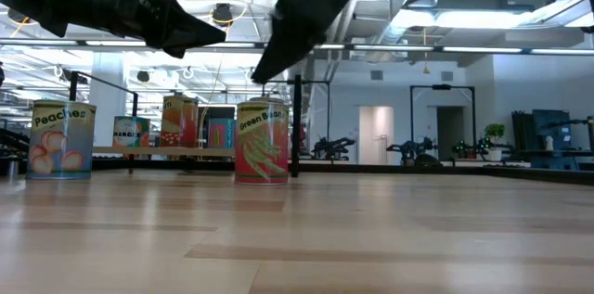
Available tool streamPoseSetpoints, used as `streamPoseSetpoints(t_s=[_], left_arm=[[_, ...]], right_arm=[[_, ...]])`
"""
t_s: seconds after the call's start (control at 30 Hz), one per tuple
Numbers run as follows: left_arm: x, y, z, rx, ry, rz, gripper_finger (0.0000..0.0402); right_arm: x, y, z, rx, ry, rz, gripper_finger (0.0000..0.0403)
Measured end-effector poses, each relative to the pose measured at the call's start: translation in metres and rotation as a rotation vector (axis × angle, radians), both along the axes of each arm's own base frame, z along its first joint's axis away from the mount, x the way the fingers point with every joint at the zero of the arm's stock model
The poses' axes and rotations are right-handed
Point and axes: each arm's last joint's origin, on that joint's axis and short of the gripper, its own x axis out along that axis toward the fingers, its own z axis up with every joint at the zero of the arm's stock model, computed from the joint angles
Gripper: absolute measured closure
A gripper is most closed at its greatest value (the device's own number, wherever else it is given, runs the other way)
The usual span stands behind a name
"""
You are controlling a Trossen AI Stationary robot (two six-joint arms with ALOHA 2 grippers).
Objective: Pick and place cans onto a shelf
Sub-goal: Put the canned green beans on the shelf
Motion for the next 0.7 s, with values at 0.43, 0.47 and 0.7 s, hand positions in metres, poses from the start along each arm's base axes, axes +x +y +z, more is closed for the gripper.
streamPoseSetpoints(t_s=[0.43, 0.47, 0.7], left_arm=[[0.0, -0.007, -0.001, -0.04, 0.012, -0.086, 0.0401], [0.0, -0.009, -0.001, -0.042, 0.009, -0.095, 0.0401], [0.009, -0.016, 0.009, -0.081, 0.057, -0.1, 0.0401]], right_arm=[[-0.083, 0.02, 0.02, -0.099, -0.026, -0.007, 0.0392], [-0.089, 0.018, 0.013, -0.091, -0.059, -0.008, 0.039], [-0.126, -0.015, -0.017, -0.052, -0.325, -0.074, 0.0394]])
